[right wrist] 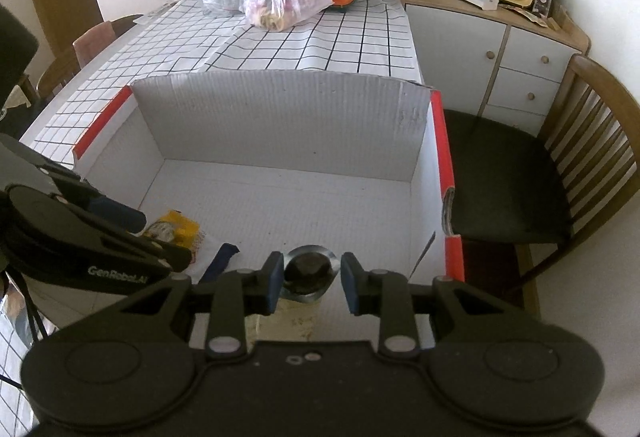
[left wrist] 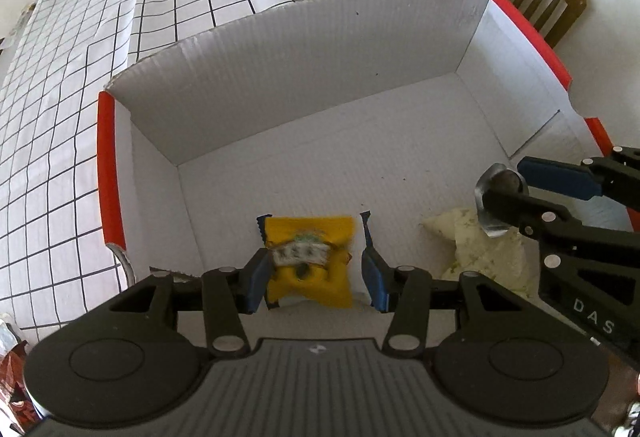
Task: Organize snacks
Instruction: 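Open both grippers to release the yellow packet and dark snack into the box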
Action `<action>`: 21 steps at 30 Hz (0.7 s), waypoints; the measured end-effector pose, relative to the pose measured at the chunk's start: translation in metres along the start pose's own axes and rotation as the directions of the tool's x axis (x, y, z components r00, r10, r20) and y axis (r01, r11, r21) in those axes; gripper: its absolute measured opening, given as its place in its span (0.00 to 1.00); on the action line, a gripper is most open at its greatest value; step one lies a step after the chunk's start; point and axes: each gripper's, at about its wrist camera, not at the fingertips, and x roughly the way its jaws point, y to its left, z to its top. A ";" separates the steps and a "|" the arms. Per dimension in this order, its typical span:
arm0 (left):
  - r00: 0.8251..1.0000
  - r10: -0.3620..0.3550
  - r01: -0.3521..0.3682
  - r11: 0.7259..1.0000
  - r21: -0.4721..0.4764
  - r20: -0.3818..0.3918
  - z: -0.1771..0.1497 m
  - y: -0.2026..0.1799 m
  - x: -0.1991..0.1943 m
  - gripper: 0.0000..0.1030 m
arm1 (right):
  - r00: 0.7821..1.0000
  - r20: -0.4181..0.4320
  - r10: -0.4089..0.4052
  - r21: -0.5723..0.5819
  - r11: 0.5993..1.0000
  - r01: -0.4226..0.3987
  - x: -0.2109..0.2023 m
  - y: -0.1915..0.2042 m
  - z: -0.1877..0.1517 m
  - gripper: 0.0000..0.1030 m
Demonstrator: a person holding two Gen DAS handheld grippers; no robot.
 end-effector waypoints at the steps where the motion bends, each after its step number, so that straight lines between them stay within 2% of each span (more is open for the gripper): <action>1: 1.000 0.000 0.000 1.000 -0.002 0.003 -0.001 0.000 -0.001 0.50 | 1.000 0.002 -0.002 -0.002 1.000 0.002 -0.001 0.001 0.000 0.28; 12: 0.993 -0.055 0.060 0.997 -0.044 0.105 -0.016 0.014 -0.036 0.52 | 0.997 0.066 0.026 0.017 0.999 -0.027 -0.034 0.005 -0.004 0.30; 21: 0.971 -0.073 0.086 0.995 -0.045 0.229 -0.039 0.027 -0.084 0.53 | 0.984 0.173 0.043 0.022 0.999 -0.048 -0.078 0.024 -0.008 0.31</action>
